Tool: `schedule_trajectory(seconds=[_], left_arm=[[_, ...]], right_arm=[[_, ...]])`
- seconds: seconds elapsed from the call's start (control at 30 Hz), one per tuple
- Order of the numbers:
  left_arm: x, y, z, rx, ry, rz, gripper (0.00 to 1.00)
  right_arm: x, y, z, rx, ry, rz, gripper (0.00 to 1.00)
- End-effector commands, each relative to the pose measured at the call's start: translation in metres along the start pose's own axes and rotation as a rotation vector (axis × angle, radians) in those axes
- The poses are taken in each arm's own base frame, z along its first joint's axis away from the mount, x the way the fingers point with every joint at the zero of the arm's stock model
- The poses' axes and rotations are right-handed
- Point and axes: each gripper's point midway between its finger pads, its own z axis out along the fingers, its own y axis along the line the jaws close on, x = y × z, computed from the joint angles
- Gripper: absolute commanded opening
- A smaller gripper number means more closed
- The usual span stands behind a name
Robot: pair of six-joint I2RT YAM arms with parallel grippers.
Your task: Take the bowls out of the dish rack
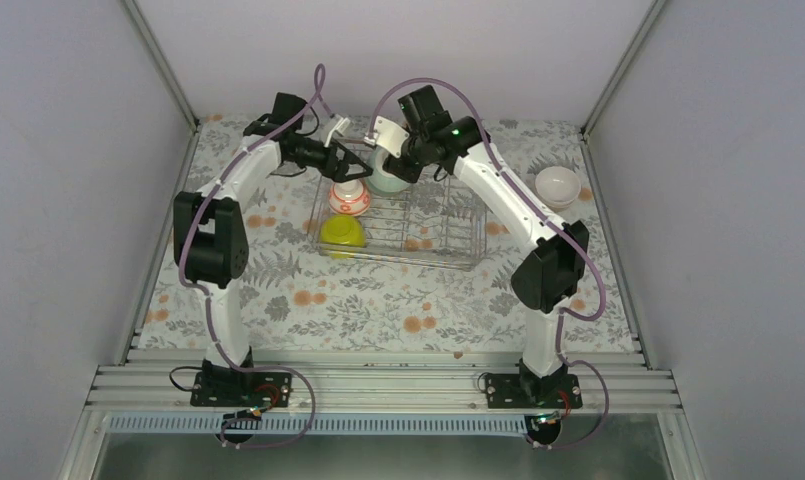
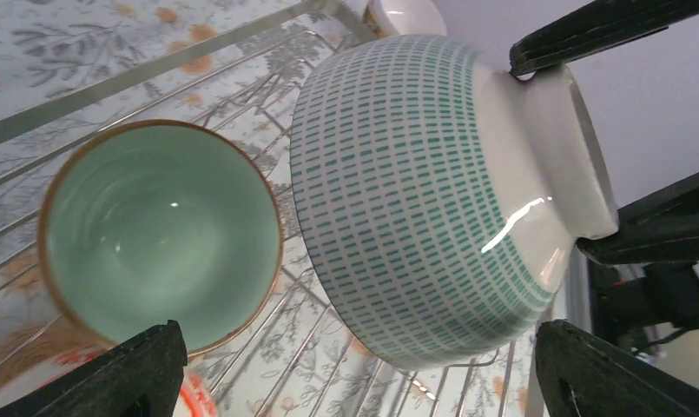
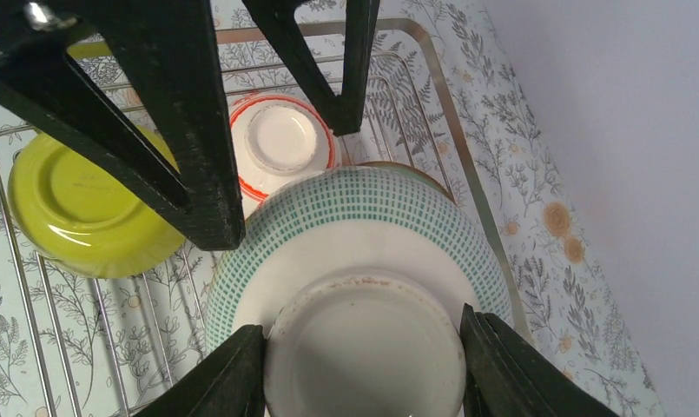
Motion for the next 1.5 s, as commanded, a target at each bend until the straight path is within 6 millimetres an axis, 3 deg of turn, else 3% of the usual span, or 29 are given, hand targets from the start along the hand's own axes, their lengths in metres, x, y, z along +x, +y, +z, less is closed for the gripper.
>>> schedule_trajectory(seconds=[0.0,0.23,0.37,0.9,1.17,1.37,1.47], left_arm=[[-0.009,-0.02,0.002,0.177,-0.022,-0.027,1.0],[-0.02,-0.03,0.007,0.396,-0.048,-0.082,1.0],[-0.031,-0.039,0.003,0.484,-0.079,-0.084,1.0],[-0.037,-0.059,-0.007,0.583,-0.138,-0.098,1.0],[-0.043,-0.064,-0.011,0.602,-0.155,-0.091,0.78],[-0.048,-0.069,-0.015,0.614,-0.17,-0.076,0.61],[-0.049,-0.069,-0.016,0.615,-0.172,-0.075,0.59]], right_arm=[[-0.027,-0.026,-0.032,0.082,-0.105,0.013,0.23],[-0.03,-0.036,-0.033,0.09,-0.121,0.022,0.23],[-0.025,-0.039,-0.024,0.084,-0.111,0.03,0.23],[-0.026,-0.052,0.003,0.069,-0.127,0.053,0.22],[-0.029,-0.034,0.018,-0.043,-0.168,0.091,0.21],[-0.017,-0.016,0.037,-0.121,-0.147,0.105,0.21],[-0.015,-0.005,0.04,-0.179,-0.149,0.111,0.21]])
